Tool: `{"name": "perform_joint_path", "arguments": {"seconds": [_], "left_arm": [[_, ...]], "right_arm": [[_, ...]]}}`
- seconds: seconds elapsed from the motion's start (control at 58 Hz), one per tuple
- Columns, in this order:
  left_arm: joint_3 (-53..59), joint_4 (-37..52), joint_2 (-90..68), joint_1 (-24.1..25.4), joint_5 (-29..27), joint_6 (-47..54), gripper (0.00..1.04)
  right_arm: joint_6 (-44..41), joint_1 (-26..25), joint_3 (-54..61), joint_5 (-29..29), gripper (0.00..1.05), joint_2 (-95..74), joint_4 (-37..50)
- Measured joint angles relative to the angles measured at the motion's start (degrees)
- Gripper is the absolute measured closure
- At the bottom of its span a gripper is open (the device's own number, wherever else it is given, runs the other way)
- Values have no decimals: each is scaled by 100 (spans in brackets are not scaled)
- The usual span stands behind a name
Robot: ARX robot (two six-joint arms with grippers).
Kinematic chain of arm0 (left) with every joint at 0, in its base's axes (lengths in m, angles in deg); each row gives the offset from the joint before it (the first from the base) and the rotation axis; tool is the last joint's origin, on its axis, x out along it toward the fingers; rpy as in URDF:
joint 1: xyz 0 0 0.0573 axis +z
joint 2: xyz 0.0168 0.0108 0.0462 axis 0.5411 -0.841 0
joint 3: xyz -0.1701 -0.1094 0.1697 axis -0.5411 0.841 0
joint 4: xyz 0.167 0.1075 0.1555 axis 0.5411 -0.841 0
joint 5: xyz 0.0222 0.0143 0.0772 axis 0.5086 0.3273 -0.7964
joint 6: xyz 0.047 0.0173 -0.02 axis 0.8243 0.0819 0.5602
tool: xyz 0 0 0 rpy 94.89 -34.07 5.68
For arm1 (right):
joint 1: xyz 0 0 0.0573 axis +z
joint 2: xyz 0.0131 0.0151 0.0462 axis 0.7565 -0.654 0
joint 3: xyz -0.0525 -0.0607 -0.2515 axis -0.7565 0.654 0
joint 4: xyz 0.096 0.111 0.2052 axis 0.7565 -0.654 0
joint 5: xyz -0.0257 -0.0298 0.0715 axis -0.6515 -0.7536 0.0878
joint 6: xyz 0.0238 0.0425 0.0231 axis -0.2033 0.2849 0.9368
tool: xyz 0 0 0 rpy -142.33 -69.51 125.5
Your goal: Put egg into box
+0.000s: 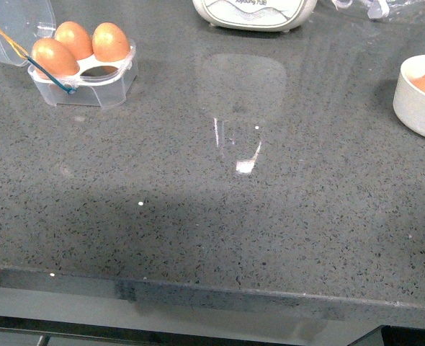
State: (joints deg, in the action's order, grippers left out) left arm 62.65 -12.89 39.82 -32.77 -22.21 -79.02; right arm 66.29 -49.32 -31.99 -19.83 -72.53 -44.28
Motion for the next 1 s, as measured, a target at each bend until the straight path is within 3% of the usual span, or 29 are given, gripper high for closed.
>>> {"name": "perform_joint_path", "arguments": {"seconds": [0.241,0.379,0.466,0.672,0.845,1.0], "left_arm": [[0,0,0,0,0,0,7],[0,0,0,0,-2,0,7],[0,0,0,0,2,0,7],[0,0,2,0,2,0,7],[0,0,2,0,2,0,7],[0,0,0,0,2,0,7]], "right_arm": [[-2,24,-2,-94,7,-13,-13],[-20,868,-201,-2564,7,-623,-164],[-57,905,-284,-2868,7,-848,57],[-199,527,-551,-2249,7,-1530,968],[-162,-566,-1134,-754,7,-3700,2743],[-61,-905,-1941,-195,7,-5438,3357]]}}
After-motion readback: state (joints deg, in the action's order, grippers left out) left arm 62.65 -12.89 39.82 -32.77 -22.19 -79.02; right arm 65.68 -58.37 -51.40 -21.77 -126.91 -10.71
